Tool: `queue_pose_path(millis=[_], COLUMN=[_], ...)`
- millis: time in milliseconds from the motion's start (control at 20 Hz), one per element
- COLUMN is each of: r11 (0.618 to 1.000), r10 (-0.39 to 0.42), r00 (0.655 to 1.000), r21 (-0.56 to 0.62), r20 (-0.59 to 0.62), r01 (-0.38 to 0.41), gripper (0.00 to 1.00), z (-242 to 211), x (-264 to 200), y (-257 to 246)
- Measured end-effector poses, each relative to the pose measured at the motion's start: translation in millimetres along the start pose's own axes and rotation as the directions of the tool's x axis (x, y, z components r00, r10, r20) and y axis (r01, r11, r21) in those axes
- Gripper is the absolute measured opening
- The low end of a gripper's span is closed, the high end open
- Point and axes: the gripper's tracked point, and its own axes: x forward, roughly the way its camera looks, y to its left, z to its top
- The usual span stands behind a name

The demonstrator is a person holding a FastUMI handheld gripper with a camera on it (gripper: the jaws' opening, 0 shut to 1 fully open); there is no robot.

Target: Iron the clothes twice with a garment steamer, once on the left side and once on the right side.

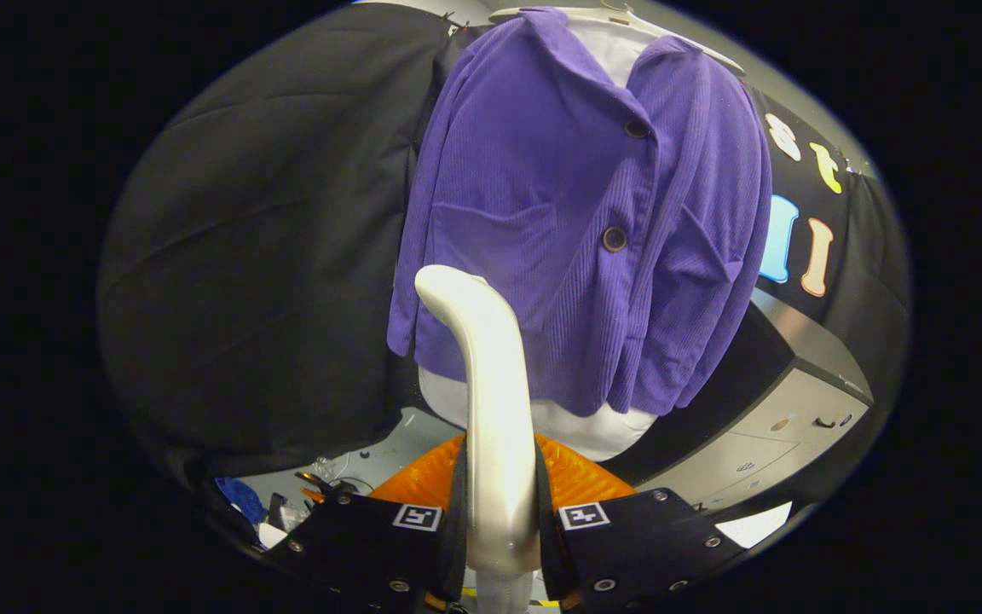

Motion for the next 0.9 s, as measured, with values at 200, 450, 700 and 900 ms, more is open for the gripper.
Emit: queue_pose_path(millis=[200,450,700,900], r11=[1.0,0.997,0.985,0.965], r10=[0.019,-0.011,-0.046,-0.108], r00=[0.999,0.998,0.998,0.994], r21=[0.012,0.07,0.168,0.24], r20=[-0.05,-0.054,-0.033,0.017], r01=[-0.018,0.014,0.051,0.101], gripper=[0.36,0.36,0.36,0.35], z=[-21.3,-31.6,-35.2,-28.3], x=[-6.1,-39.1,-84.1,-124.8], y=[-4.4,-54.6,-111.8,-165.0])
